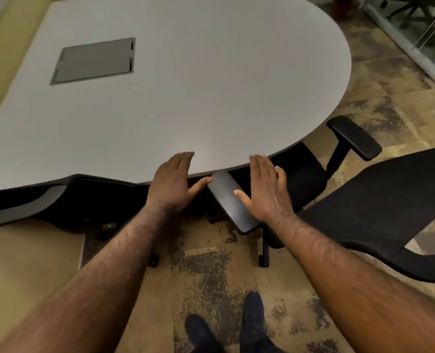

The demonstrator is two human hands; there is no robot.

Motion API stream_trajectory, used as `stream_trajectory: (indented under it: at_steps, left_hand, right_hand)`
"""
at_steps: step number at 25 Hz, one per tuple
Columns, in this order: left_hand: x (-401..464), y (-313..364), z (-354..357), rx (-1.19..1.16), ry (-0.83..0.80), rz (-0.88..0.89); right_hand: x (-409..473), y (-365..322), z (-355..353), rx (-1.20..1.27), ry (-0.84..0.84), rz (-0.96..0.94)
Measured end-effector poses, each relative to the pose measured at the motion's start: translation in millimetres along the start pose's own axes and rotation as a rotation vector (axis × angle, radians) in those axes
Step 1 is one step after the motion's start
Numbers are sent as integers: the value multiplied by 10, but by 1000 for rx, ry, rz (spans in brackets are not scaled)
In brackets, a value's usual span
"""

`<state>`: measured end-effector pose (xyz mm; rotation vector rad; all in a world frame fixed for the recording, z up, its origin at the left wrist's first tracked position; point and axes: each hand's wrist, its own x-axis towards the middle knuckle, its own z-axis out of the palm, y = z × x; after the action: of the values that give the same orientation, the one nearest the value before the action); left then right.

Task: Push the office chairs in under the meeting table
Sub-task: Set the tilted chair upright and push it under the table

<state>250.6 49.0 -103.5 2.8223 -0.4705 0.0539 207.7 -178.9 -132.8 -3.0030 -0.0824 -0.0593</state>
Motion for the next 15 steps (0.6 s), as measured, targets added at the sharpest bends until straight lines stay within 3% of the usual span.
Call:
stream_trajectory:
  at_steps: [10, 15]
  left_hand:
    - [-26, -72, 1238, -329, -330, -339]
    - [60, 20, 1538, -654, -332, -537]
  right_hand:
    - [-153, -128, 995, 190, -172, 199]
    - [-142, -180, 1267, 293, -210, 345]
